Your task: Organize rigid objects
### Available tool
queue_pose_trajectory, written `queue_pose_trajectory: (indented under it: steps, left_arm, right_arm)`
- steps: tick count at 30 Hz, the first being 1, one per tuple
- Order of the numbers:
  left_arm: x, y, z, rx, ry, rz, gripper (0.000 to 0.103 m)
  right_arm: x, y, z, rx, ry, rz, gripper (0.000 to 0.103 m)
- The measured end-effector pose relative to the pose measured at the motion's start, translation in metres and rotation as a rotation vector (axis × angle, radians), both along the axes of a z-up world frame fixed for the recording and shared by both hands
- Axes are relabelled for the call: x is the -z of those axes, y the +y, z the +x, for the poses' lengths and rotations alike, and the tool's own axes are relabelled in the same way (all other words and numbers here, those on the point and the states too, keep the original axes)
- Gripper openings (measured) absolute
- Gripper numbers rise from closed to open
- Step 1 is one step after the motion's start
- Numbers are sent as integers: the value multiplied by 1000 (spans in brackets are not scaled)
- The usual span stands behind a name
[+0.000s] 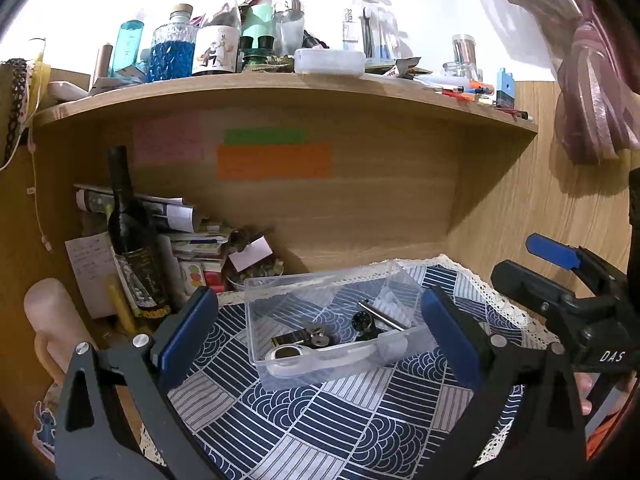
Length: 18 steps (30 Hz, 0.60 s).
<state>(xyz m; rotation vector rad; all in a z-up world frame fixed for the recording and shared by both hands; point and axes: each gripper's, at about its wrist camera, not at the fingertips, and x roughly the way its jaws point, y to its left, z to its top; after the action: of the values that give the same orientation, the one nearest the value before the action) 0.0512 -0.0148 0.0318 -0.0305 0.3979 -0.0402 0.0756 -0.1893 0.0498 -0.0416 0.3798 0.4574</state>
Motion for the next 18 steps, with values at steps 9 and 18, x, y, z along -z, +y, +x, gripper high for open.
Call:
queue_pose_trajectory:
  steps: [9,18]
  left_arm:
    - [1,3,0,8,7,-11,103]
    - [1,2,-3,8,-8,-7,103]
  right_arm:
    - [0,2,2,-8,11,5,103]
    - [0,3,0,-13,7,3,103]
